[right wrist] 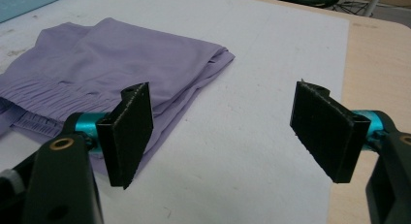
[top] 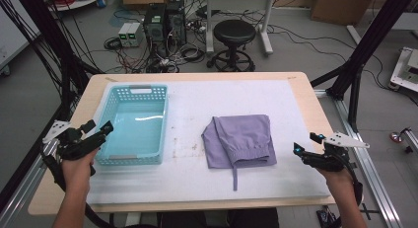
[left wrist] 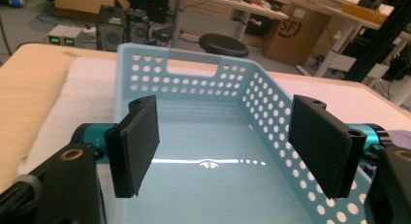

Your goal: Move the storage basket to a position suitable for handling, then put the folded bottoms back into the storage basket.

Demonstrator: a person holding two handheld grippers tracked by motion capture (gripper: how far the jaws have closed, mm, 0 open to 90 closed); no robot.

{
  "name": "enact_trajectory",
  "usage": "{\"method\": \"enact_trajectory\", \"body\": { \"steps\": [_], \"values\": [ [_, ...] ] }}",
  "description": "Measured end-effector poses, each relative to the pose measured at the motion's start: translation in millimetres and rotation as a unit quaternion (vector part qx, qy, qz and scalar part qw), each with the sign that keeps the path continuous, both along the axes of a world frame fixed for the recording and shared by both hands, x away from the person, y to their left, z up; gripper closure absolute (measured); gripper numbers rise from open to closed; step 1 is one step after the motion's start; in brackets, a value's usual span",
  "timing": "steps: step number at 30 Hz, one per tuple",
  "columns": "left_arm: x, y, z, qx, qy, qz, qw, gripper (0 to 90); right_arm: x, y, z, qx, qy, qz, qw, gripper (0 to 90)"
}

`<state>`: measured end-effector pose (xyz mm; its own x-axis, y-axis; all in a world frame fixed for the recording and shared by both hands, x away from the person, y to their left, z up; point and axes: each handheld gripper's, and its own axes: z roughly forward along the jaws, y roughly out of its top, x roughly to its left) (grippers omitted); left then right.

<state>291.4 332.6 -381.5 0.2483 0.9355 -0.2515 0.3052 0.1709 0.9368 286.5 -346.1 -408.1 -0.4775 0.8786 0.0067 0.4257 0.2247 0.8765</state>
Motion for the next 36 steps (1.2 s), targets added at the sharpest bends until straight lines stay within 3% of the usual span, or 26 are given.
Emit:
{"method": "enact_trajectory", "body": {
  "steps": [8,10,17,24,31,33,36],
  "values": [
    [1.0,-19.1,0.2,0.006,-0.003,-0.015,0.9999,27.0,-2.8,0.1,3.6,0.003,-0.007,0.004,1.0000,23.8],
    [2.0,-24.5,2.7,0.000,-0.007,-0.019,0.9998,26.9,-3.1,-1.5,3.1,0.004,-0.006,0.002,1.0000,23.7],
    [6.6,-56.4,8.5,-0.002,-0.019,-0.056,0.9982,26.9,-2.8,-3.1,2.8,0.004,-0.006,-0.001,1.0000,23.8],
    [9.0,-97.0,4.0,0.000,-0.028,-0.097,0.9949,27.0,-3.0,-4.0,2.3,0.000,-0.007,0.002,1.0000,23.8],
    [9.9,-130.0,-5.8,-0.003,-0.021,-0.126,0.9918,29.6,-3.8,-4.9,1.6,0.001,-0.006,0.007,1.0000,23.8],
    [11.8,-147.1,-9.3,-0.003,-0.015,-0.146,0.9891,32.3,-3.4,-4.7,1.3,0.001,-0.006,0.008,0.9999,23.8],
    [13.9,-165.6,-11.0,0.012,-0.012,-0.166,0.9860,34.6,-3.0,-4.7,0.8,0.002,-0.005,0.009,1.0000,23.8]
  ]
}}
